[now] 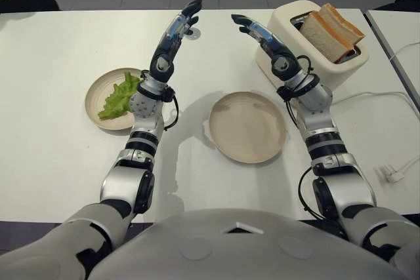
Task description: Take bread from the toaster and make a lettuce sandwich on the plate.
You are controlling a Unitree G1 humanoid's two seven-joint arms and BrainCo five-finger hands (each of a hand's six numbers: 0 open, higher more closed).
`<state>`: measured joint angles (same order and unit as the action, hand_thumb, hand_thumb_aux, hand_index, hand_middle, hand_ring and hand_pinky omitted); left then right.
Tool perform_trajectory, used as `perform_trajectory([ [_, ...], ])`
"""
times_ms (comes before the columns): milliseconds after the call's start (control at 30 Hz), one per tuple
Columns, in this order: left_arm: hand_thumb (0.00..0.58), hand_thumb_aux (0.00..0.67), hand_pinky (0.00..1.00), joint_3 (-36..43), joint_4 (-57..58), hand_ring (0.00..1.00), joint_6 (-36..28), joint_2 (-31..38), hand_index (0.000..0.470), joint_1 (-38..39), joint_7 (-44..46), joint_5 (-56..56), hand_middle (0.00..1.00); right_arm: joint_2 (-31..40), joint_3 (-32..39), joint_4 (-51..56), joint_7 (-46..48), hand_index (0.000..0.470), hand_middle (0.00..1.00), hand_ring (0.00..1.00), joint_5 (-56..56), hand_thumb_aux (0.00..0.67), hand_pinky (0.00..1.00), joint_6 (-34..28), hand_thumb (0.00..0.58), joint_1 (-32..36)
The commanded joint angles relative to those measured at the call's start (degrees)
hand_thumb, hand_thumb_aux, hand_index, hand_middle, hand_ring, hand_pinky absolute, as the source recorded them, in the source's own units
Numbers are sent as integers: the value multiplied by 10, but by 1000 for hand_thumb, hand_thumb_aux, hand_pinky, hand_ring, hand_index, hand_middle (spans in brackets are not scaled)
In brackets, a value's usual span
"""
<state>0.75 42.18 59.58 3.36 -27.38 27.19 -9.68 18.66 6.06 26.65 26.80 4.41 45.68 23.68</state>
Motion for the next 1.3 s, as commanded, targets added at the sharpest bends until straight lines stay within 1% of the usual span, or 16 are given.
perform_trajectory([
  [33,0,0,0,3,9,0,8,7,0,1,-12,33,0,-6,-11,-18,9,0,0,0,23,0,0,-13,0,-6],
  [133,0,0,0,2,21,0,20,14,0,-2,-27,61,0,-6,-17,-28,12,0,0,0,36,0,0,-19,0,-6],
  [300,0,0,0,5,29,0,28,17,0,-4,-39,74,0,-8,-25,-37,16,0,0,0,39,0,0,-23,0,-8],
  [700,0,0,0,13,26,0,35,15,0,-4,-33,53,0,7,-40,-94,9,0,0,0,24,0,0,-40,0,-13],
  [767,0,0,0,13,25,0,35,15,0,-3,-30,48,0,25,-59,-120,6,0,0,0,26,0,0,-46,0,-9],
  [833,0,0,0,14,24,0,34,14,0,-4,-29,46,0,60,-93,-147,-4,0,0,0,13,0,0,-50,0,-1],
  [900,0,0,0,14,24,0,33,14,0,-4,-27,45,0,111,-135,-152,-35,0,0,0,-53,0,0,-47,0,11],
  [967,0,0,0,14,24,0,33,14,0,-4,-26,43,0,170,-166,-117,-89,0,0,0,-150,0,0,-57,0,23],
  [1000,0,0,0,14,24,0,33,14,0,-5,-26,43,0,198,-172,-91,-118,0,0,0,-194,0,0,-72,0,30],
  [1100,0,0,0,15,24,0,32,13,0,-6,-26,44,0,268,-150,23,-194,0,0,0,-305,0,0,-128,0,55],
  [1167,0,0,0,15,24,0,31,13,0,-6,-27,45,0,295,-122,104,-225,0,0,0,-349,0,0,-153,0,74],
  [1300,0,0,0,17,27,0,29,13,0,-5,-26,46,0,293,-74,224,-242,0,0,0,-368,0,0,-167,0,112],
])
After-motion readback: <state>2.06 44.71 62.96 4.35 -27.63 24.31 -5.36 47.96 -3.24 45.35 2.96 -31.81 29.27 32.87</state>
